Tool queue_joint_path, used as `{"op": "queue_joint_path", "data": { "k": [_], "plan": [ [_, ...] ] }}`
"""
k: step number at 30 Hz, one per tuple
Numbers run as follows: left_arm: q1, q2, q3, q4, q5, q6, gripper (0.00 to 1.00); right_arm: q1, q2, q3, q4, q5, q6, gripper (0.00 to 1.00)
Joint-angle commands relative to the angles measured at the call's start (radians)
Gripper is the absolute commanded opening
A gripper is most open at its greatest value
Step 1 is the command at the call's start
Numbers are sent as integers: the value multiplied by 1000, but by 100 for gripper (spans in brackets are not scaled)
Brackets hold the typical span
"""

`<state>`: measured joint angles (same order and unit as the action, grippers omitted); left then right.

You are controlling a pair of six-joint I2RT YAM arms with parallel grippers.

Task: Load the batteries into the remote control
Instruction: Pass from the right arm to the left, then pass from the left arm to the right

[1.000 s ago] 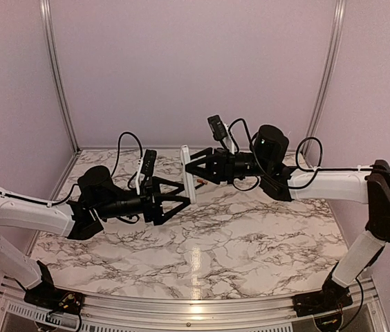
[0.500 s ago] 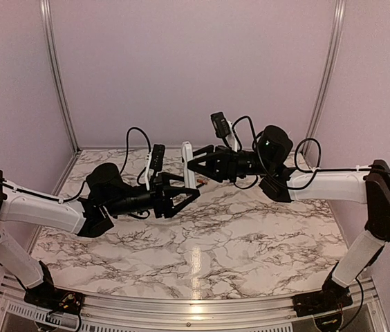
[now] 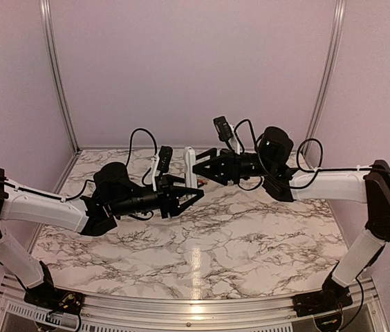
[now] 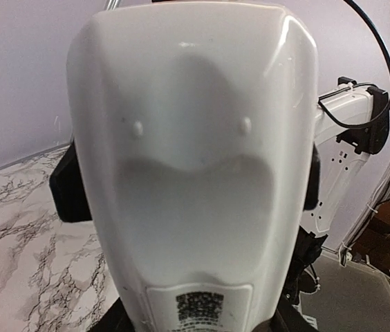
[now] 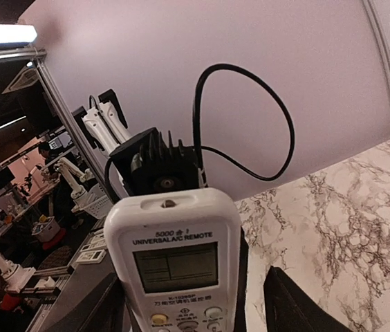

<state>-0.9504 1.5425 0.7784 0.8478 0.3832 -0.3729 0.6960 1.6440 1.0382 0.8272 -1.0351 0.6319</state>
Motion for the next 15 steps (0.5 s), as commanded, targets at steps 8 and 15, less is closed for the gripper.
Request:
{"op": "queue_joint_path", "data": {
  "k": [8,15],
  "plan": [
    [1,22,200,-451,-267,162,5,-52,-111,118,-659,306,-306,68],
    [-9,64,242,-514,-307,163,5,-43,-107,152,-743,359,-308,73]
  ]
}}
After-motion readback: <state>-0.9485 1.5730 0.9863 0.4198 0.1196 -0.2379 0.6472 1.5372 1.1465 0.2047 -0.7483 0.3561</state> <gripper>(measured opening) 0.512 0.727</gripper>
